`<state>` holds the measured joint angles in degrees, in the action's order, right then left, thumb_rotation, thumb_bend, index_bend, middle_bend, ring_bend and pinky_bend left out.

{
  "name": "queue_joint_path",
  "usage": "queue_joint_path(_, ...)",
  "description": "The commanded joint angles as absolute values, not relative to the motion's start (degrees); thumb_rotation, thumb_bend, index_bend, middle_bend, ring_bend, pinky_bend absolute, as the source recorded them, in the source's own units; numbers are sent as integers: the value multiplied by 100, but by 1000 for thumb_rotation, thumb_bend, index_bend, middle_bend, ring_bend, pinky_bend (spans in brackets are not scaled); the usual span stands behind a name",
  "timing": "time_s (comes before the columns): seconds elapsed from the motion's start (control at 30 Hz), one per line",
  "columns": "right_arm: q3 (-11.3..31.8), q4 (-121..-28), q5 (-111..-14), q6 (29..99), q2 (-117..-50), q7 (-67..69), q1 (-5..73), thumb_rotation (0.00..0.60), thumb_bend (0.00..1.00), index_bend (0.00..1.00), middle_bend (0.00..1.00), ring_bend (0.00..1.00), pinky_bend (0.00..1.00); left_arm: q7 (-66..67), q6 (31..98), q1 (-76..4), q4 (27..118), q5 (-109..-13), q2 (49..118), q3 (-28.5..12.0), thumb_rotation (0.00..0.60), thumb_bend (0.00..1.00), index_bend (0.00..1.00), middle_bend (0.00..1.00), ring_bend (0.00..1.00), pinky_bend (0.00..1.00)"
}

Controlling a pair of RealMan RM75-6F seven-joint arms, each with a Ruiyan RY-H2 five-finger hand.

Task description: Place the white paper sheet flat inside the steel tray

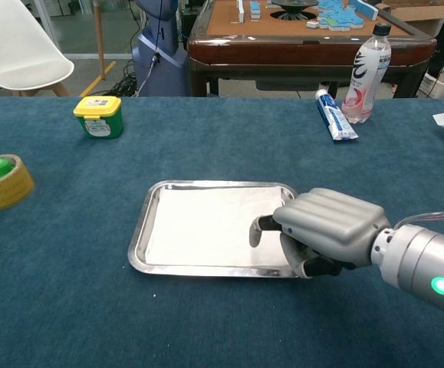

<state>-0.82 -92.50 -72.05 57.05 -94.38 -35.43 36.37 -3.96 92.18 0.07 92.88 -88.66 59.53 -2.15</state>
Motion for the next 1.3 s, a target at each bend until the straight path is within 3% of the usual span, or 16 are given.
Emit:
queue_joint_path(0.03,-31,-9406,-7357,5863,-9286,-3373,3571,600,1000,304,1000,999,1000,-389,9215,5,9289,-8872,5955,-212,600,189,389,374,294,455)
queue_joint_path(0.13,-5,-9528,-7496,6025,-9132,-3242,3503,600,990,305,1000,998,1000,-365,9211,2,9293,-8884,5964,-205,600,190,389,374,294,455)
queue_joint_path(0.23,25,-9573,-7675,6272,-9029,-3095,3400,600,903,304,1000,974,1000,-341,9201,-4,9295,-8896,5978,-199,600,191,389,374,294,455)
queue_joint_path(0.37,22,-9495,-7960,6621,-8945,-2863,3235,600,619,304,982,860,1000,-301,9152,-23,9289,-8901,6002,-183,600,191,389,374,294,455)
queue_joint_path(0.5,-4,-9562,-7997,6826,-8767,-2943,3076,600,304,304,791,701,994,-294,9134,-33,9290,-8925,6007,-168,600,191,389,374,294,455)
queue_joint_path(0.57,-46,-9657,-7995,6933,-8634,-3034,2972,600,228,304,669,590,930,-294,9131,-32,9289,-8923,6006,-165,600,190,389,374,294,455)
queue_joint_path(0.6,-72,-9701,-8015,7018,-8565,-3079,2905,600,197,304,579,503,840,-295,9124,-35,9290,-8921,6006,-163,600,190,389,374,294,455)
queue_joint_path(0.7,-159,-9851,-8041,7173,-8360,-3150,2744,600,170,305,453,378,607,-288,9115,-39,9290,-8936,6009,-153,600,191,389,374,294,455)
queue_joint_path(0.8,-229,-10063,-8022,7370,-8080,-3266,2552,600,169,349,455,365,466,-283,9110,-44,9293,-8967,6020,-136,600,190,389,374,294,455)
queue_joint_path(0.93,-282,-10211,-8164,7882,-7873,-3313,2205,600,169,399,472,364,452,-262,9106,-53,9291,-9001,6041,-123,600,190,389,374,294,455)
queue_joint_path(1.3,-563,-10639,-8578,8718,-7235,-2840,1405,600,169,407,479,364,443,-341,9229,-72,9143,-9221,6166,-92,600,190,376,385,296,456)
